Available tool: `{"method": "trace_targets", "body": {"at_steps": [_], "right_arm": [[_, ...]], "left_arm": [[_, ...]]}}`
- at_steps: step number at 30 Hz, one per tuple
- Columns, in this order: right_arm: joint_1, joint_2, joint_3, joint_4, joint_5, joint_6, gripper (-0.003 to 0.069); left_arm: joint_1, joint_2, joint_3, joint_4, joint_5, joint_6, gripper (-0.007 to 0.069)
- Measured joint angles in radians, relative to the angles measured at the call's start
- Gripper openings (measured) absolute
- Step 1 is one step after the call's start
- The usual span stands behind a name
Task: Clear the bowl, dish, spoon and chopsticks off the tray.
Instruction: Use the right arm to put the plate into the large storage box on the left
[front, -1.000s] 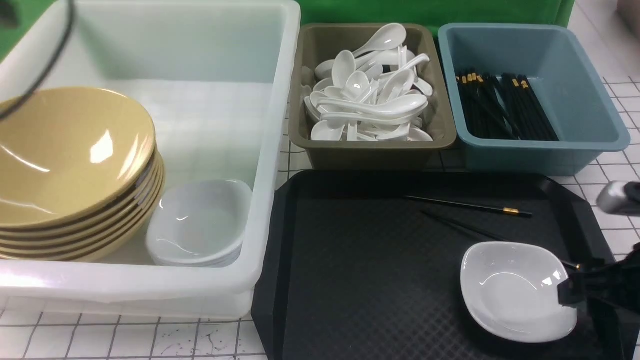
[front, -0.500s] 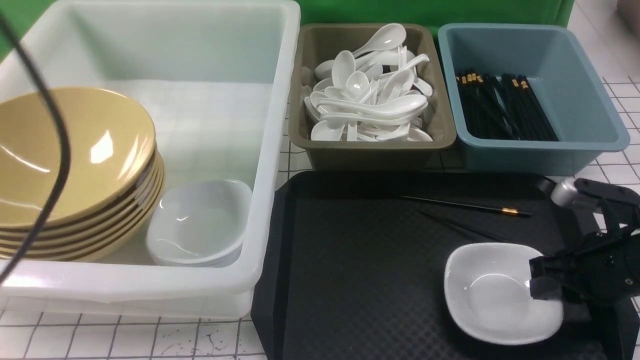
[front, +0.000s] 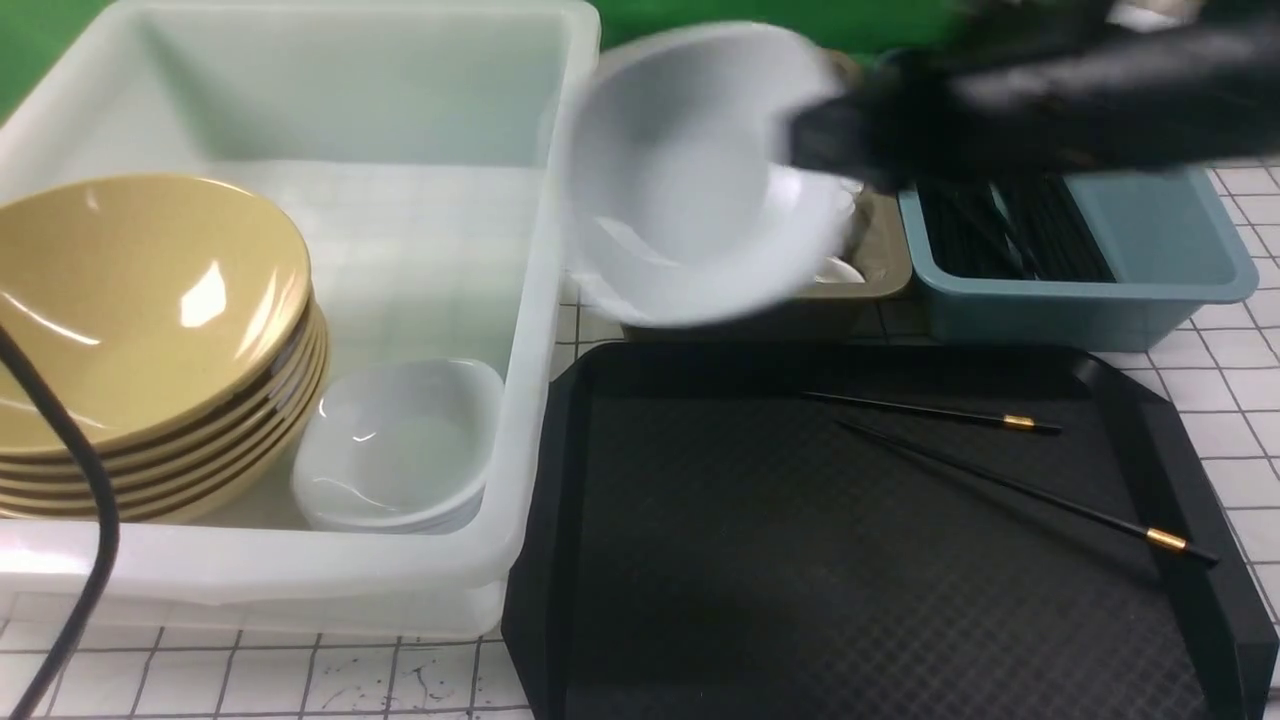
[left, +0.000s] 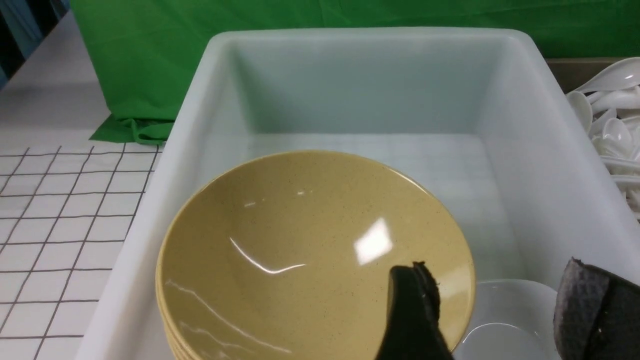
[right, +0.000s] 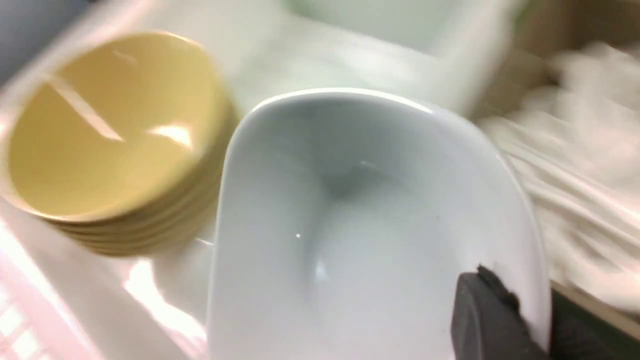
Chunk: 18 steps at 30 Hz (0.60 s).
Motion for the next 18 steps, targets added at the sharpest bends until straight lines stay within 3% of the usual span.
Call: {"method": "trace_targets", "body": {"at_steps": [2,4,8,12,18], "right_arm": [[0.073,0.13,-0.134,-0.07,0.042,0.093,0.0068],[0.127,0.261,-0.266,-0.207,0.114,0.263,0.0068],[0.193,0.462,-0.507,-0.43,0.285,0.493,0.0069],[0.243,0.624,-0.763,-0.558,0.465,0.57,0.0072],[0.273,0.79,-1.004,-0.646,0.628,0.632,0.0113]], "left_arm": [[0.0,-0.001,0.0,-0.003,0.0,0.0,0.033],[0.0,-0.001,0.0,-0.004,0.0,0.0,0.033],[0.0,-0.001,0.0,-0.015,0.0,0.0,0.033],[0.0,-0.001,0.0,-0.048,0.0,-0.002,0.033],[0.0,-0.001,0.0,-0.085,0.004,-0.003,0.033]]}}
